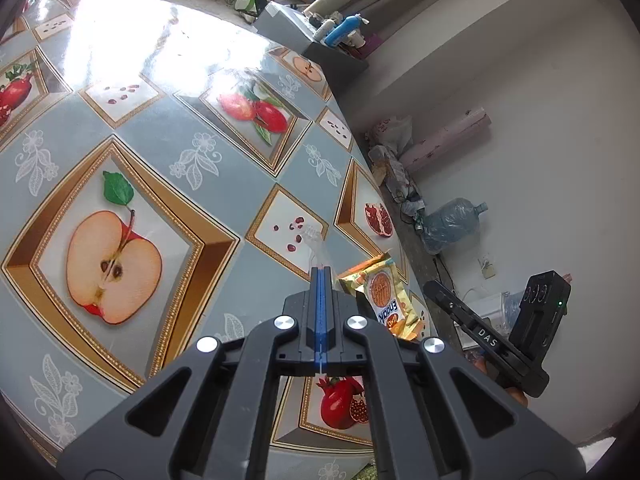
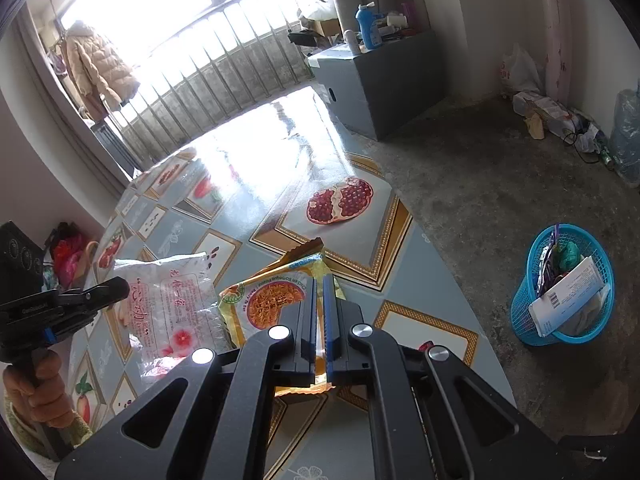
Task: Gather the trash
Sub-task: 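Lift the Enaak packet with the right gripper while the left holds the clear bag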
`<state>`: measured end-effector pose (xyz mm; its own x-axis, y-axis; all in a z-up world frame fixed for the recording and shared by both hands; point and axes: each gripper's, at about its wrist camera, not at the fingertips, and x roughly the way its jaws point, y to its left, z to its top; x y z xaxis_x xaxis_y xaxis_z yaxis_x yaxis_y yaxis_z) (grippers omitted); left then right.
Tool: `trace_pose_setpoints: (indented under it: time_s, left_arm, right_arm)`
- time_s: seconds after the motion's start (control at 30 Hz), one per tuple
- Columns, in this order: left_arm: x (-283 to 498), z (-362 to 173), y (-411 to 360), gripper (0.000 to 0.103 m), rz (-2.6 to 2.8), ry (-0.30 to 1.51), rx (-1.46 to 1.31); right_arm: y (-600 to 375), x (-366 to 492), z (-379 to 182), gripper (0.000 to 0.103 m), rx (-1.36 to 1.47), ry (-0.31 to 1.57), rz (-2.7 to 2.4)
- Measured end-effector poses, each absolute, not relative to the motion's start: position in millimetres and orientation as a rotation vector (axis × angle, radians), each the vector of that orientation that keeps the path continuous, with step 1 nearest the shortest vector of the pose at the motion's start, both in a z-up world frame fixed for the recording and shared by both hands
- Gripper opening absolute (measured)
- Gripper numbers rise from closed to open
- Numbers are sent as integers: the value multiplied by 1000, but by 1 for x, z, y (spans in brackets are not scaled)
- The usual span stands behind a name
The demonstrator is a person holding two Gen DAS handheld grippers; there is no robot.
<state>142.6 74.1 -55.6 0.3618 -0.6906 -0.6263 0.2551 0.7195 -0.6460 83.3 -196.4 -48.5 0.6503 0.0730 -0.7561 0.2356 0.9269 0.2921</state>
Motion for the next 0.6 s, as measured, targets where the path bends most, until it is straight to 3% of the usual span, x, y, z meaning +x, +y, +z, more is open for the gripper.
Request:
trace_pose_setpoints:
  time_s: [0.13,0.2,0.27,0.6]
  left_arm:
    - [141,-55,77,0,-628,1027,-480]
    - [141,-57,76,0,-623,1034,-470]
    - [142,-59,72,0,-619,1040,-459]
    - [145,-57,71,0,-602,1033,-425]
  right_arm:
    - [-196,69,-41,5,361,853,-60]
    - [-192,60,-40,15,312,855,-53]
    - [-186,53,-41,33,283,859,-27]
    - [-121,42,-50,37,-134,919,158]
